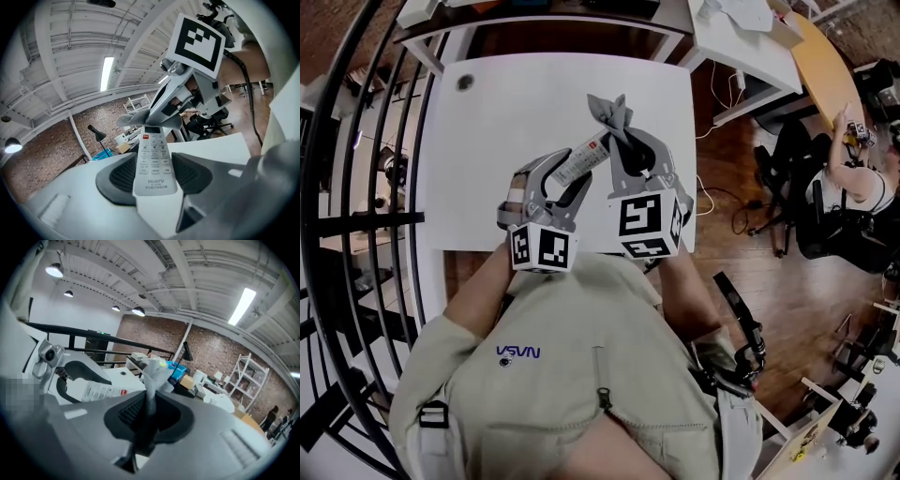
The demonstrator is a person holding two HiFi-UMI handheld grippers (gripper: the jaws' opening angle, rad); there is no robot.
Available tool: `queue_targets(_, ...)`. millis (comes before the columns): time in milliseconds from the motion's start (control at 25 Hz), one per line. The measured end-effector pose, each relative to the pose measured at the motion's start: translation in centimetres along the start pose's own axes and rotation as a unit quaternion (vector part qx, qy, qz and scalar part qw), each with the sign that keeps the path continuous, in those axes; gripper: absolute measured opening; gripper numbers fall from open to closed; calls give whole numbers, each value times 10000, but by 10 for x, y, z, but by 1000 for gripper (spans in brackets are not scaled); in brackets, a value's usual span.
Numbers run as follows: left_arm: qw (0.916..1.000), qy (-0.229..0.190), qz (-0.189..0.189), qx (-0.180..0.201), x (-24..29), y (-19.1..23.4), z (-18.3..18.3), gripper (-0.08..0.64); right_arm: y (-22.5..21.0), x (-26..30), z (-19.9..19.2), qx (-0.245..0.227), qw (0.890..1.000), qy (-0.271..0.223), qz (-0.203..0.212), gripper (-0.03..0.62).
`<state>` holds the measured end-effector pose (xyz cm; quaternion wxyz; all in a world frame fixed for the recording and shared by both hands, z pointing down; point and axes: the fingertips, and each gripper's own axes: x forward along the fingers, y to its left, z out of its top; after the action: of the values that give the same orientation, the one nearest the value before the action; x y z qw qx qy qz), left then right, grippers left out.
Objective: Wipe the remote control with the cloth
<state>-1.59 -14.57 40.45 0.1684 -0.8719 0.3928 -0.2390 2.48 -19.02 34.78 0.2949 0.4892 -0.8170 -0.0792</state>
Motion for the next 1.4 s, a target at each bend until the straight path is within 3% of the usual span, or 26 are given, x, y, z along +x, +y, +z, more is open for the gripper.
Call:
queue_targets(280, 9999, 83, -102, 52, 3, -4, -11, 241, 58, 0, 7, -437, 9953, 9, 862, 35)
queue_targets(400, 9998, 49, -173, 5, 5, -4, -13, 241, 86, -2, 9, -420, 9873, -2, 1532, 35)
queue_targets(560, 9984, -57, -345, -447, 3, -1, -11, 241, 107, -6, 14, -609, 9792, -41, 1933, 34)
queue_targets(640, 9937, -216, -570, -940, 0, 4, -7, 241, 96, -10, 21, -438, 9822, -201, 1814, 34)
queue_targets(720, 9799, -388, -895, -1738, -3, 13, -1, 241, 64, -14, 30, -49, 9909, -540, 1228, 34)
queue_targets(800, 9575, -522, -1186, -2576, -6, 19, -2, 241, 23, -20, 34, 353, 9947, -864, 432, 35)
queue_targets(920, 9284, -727, -1475, -3333, -11, 23, 0, 241, -16, -18, 23, 530, 9941, -923, -218, 35)
queue_targets(1040, 9070, -871, -1584, -3804, -12, 26, 8, 241, -13, -14, 19, 374, 9947, -950, -106, 35)
queue_targets(1160, 8939, -961, -1587, -4081, -13, 31, 11, 242, 14, -15, 26, 114, 9935, -1110, 222, 35)
queue_targets(1280, 8754, -1047, -1592, -4443, -14, 40, 11, 242, 43, -18, 26, -194, 9918, -1095, 632, 35)
queue_targets(1400, 8549, -1059, -1732, -4774, -18, 40, 12, 242, 54, -23, 25, -151, 9876, -1262, 926, 31)
